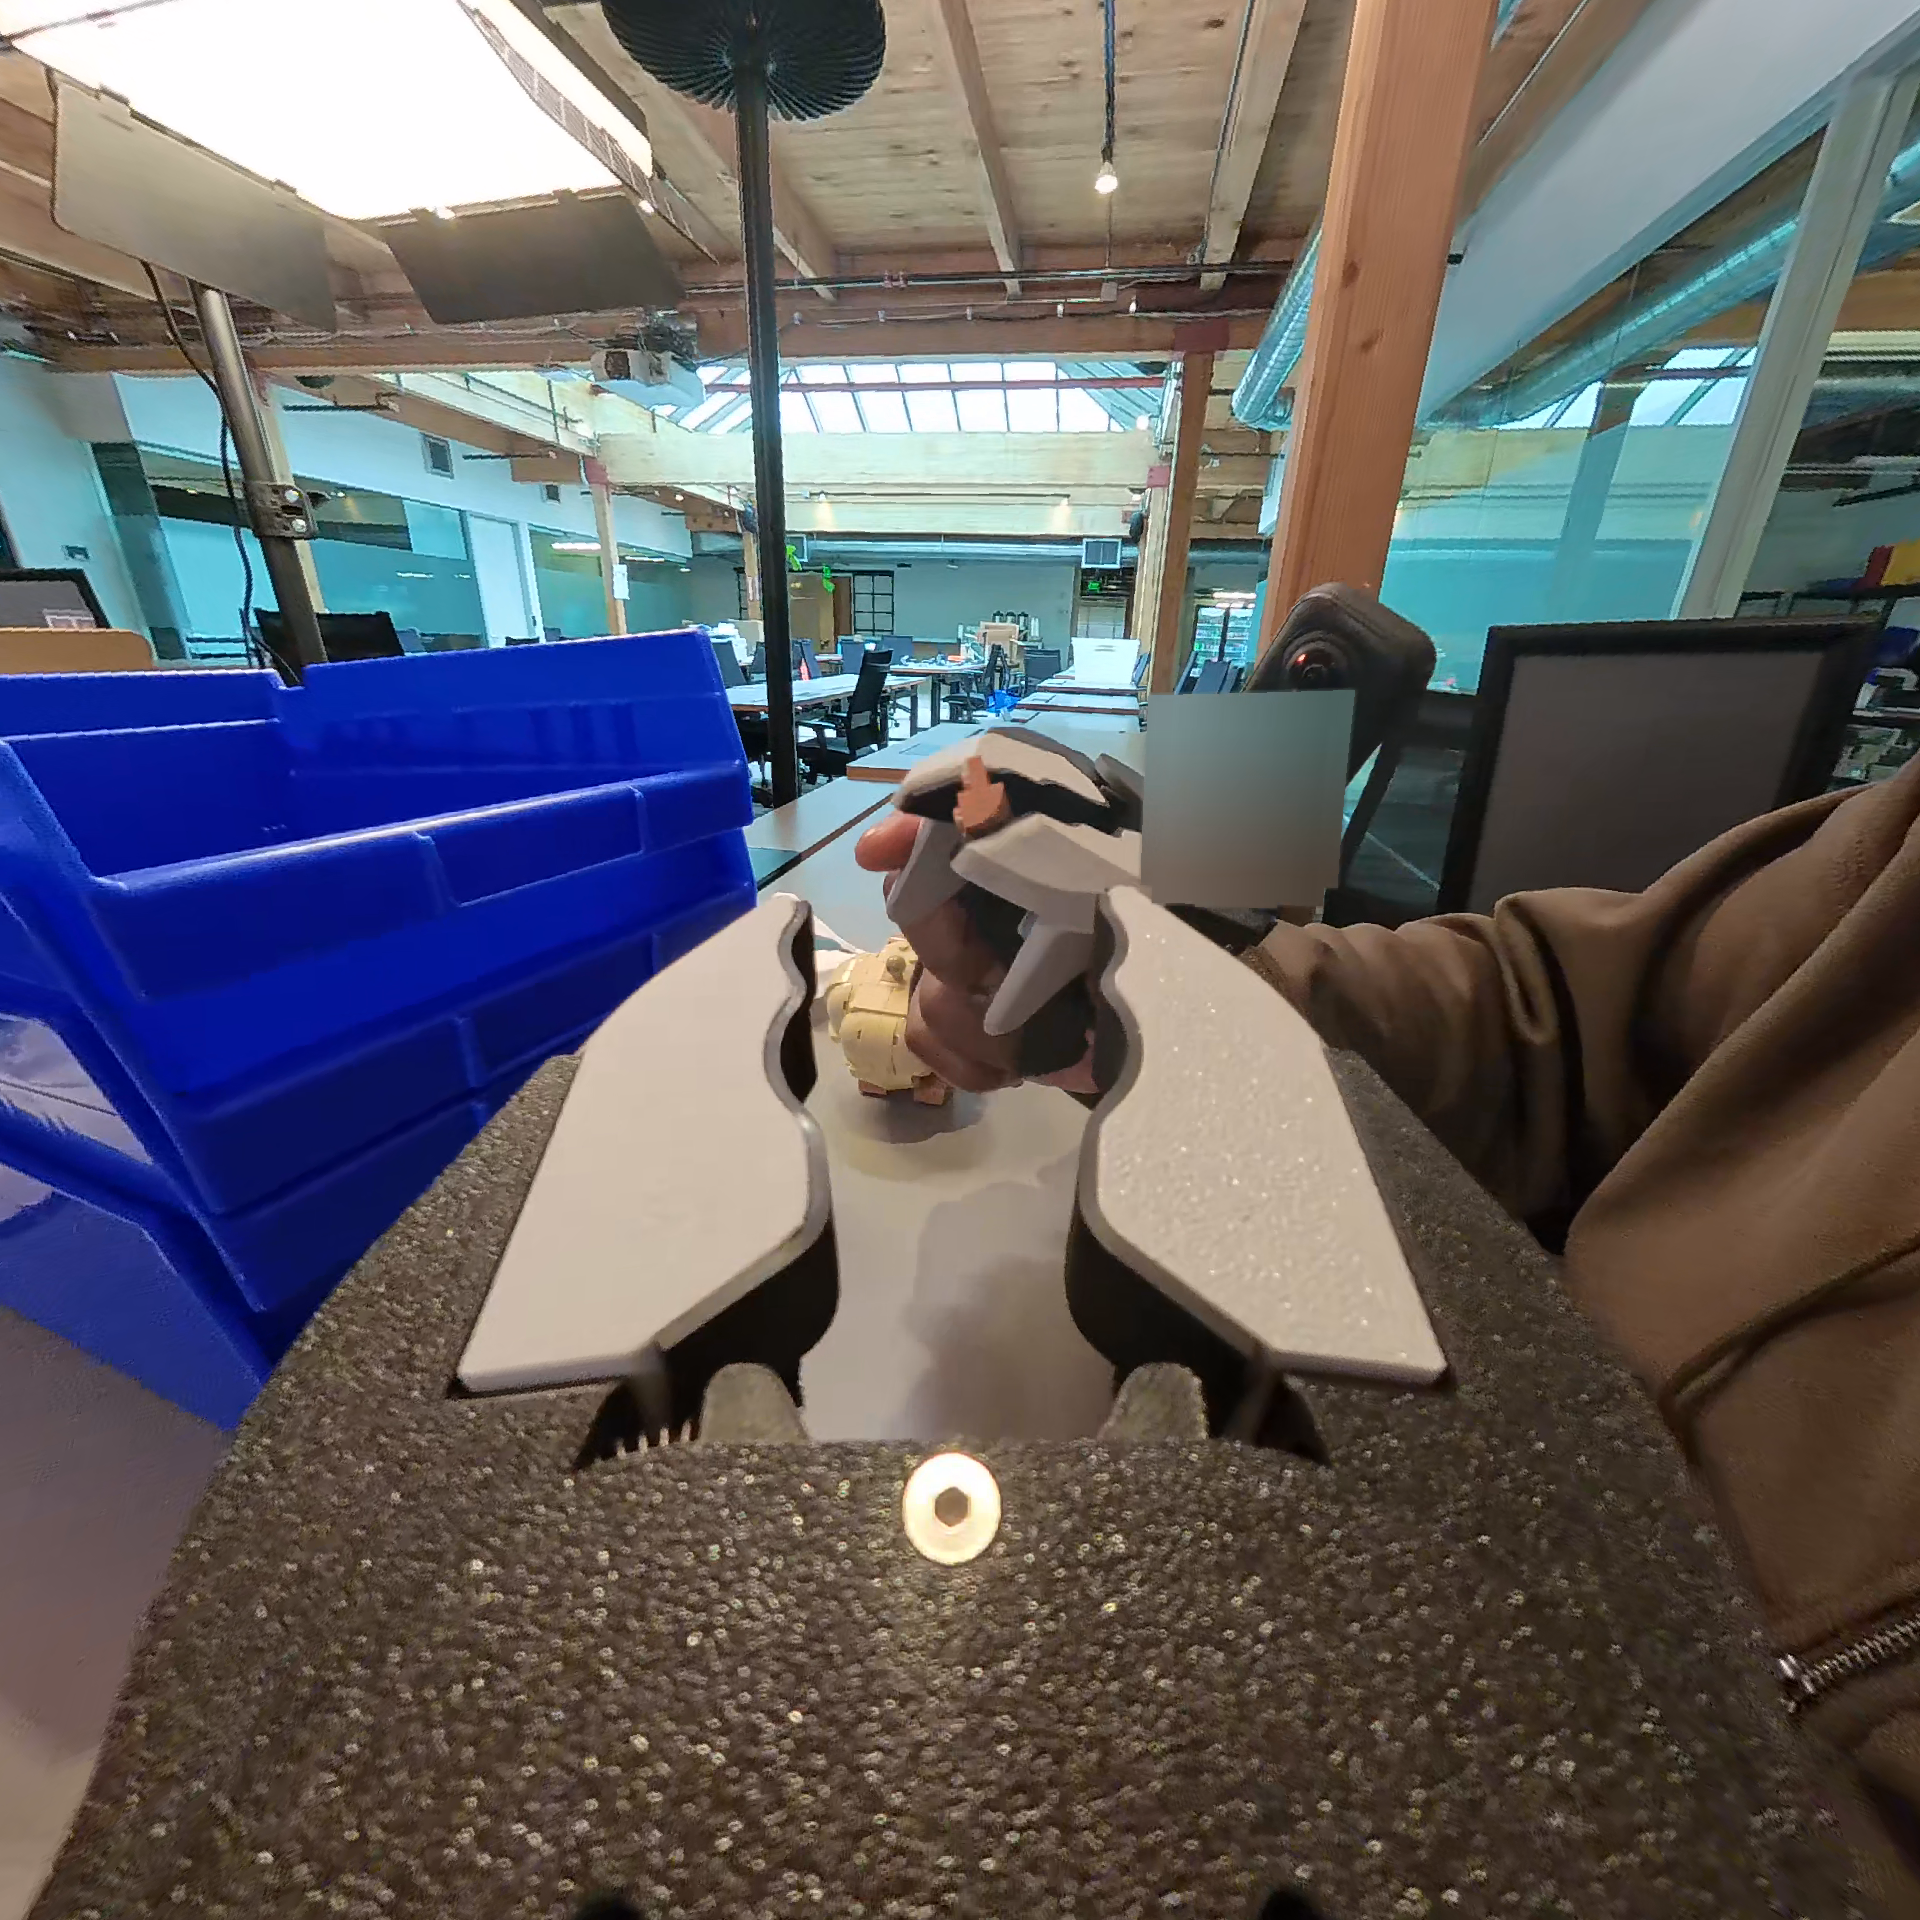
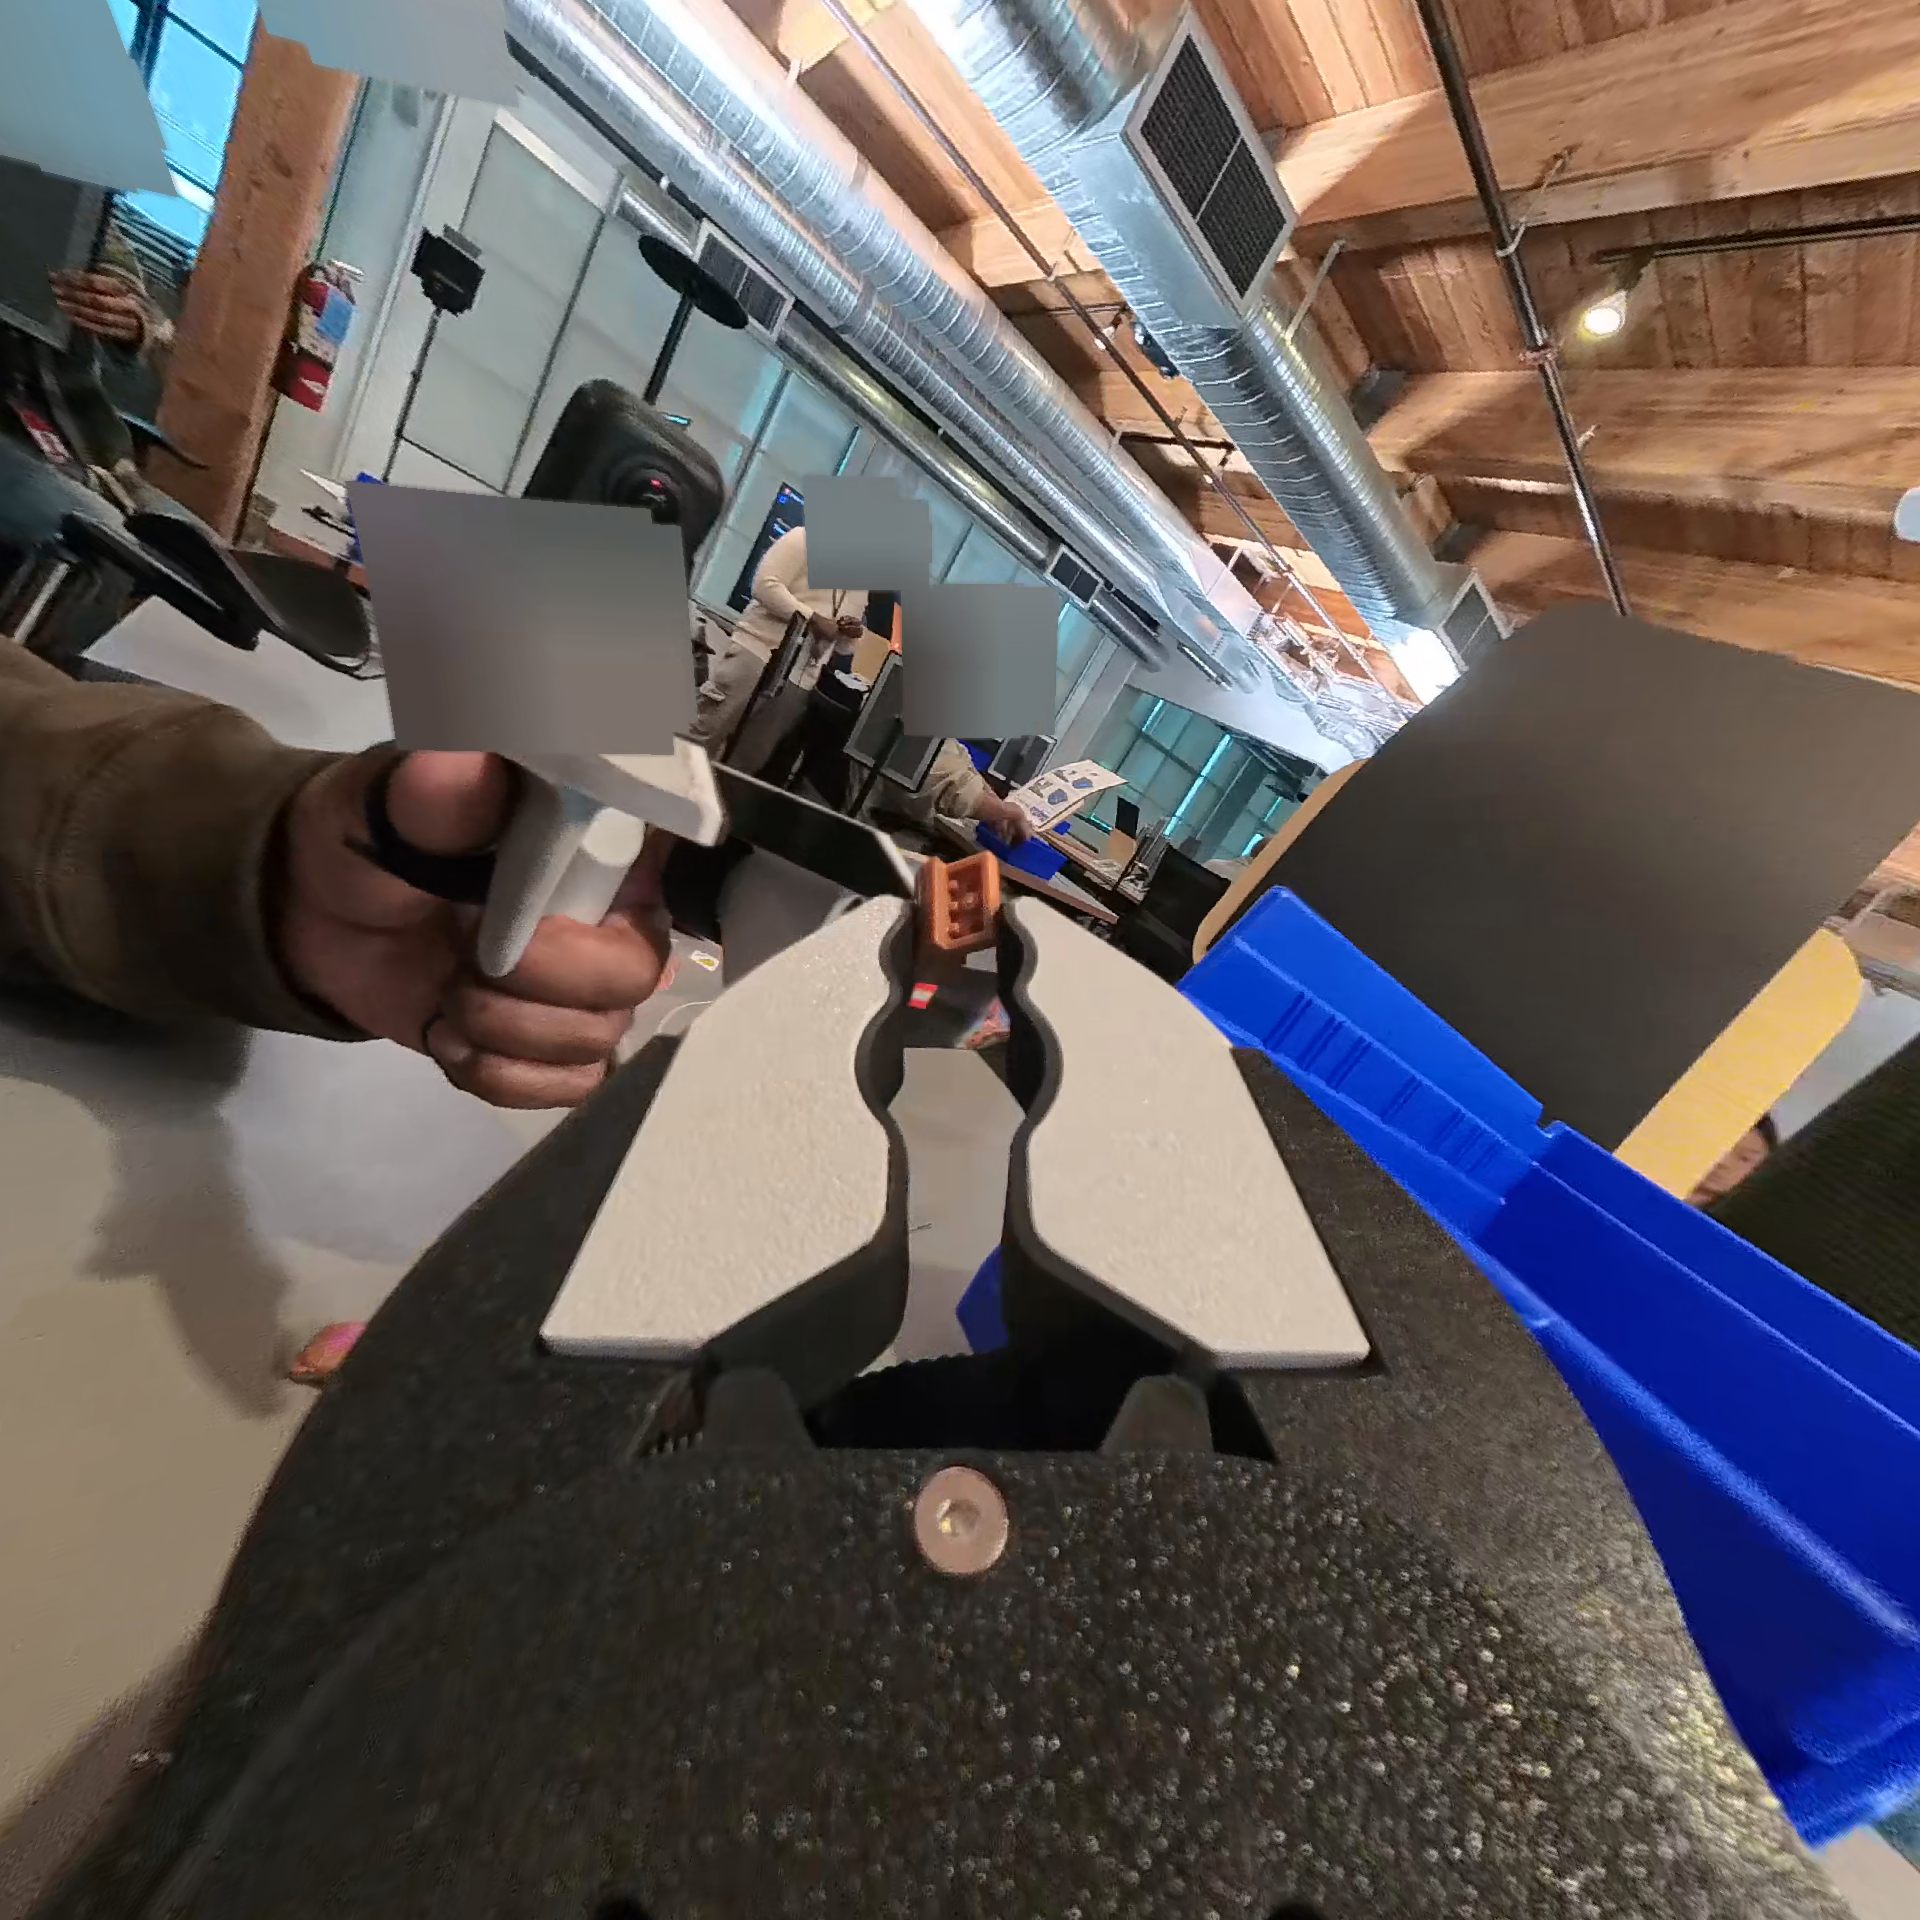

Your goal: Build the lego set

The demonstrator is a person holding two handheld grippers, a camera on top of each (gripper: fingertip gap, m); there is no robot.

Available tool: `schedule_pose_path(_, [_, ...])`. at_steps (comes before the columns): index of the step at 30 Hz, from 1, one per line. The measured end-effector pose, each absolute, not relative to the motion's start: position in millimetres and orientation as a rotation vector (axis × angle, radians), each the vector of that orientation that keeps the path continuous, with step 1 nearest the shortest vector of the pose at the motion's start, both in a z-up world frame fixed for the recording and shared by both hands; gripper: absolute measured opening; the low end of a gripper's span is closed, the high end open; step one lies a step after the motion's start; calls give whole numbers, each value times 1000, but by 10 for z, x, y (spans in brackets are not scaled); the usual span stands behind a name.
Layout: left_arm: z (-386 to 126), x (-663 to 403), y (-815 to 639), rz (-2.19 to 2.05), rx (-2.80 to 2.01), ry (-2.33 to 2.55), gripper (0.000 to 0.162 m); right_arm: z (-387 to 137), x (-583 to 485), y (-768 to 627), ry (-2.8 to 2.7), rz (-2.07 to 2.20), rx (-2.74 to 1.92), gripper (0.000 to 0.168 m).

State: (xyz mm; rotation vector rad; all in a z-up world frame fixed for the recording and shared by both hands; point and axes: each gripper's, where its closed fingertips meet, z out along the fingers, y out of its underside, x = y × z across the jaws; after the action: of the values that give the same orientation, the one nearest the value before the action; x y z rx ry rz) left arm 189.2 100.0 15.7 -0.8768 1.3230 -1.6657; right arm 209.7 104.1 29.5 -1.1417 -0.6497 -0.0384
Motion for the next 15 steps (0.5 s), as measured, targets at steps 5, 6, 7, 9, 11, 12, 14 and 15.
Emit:
schedule_pose_path(5, [189,1876,1021,-1674,-863,1300,50,622,2740,1393,-356,-312,-1270,15])
schedule_pose_path(6, [181,1881,1024,-1673,-867,1301,50,680,2988,1499,-260,-406,-1333,15])
schedule_pose_path(7, [168,1888,1028,-1669,-872,1304,50,704,3254,1595,-157,-495,-1412,15])
schedule_pose_path(9, [125,1912,1042,-1647,-888,1318,49,727,3600,1753,-18,-514,-1531,15])
schedule_pose_path(11, [57,1948,1077,-1596,-918,1348,49,710,3752,1845,59,-448,-1599,24])
schedule_pose_path(12, [25,1960,1091,-1569,-930,1369,50,686,3773,1843,55,-446,-1622,28])
schedule_pose_path(14, [-26,1965,1114,-1523,-945,1414,50,653,3771,1768,30,-473,-1611,29])
schedule_pose_path(15, [-51,1966,1134,-1498,-955,1433,50,618,3733,1729,3,-474,-1606,29])
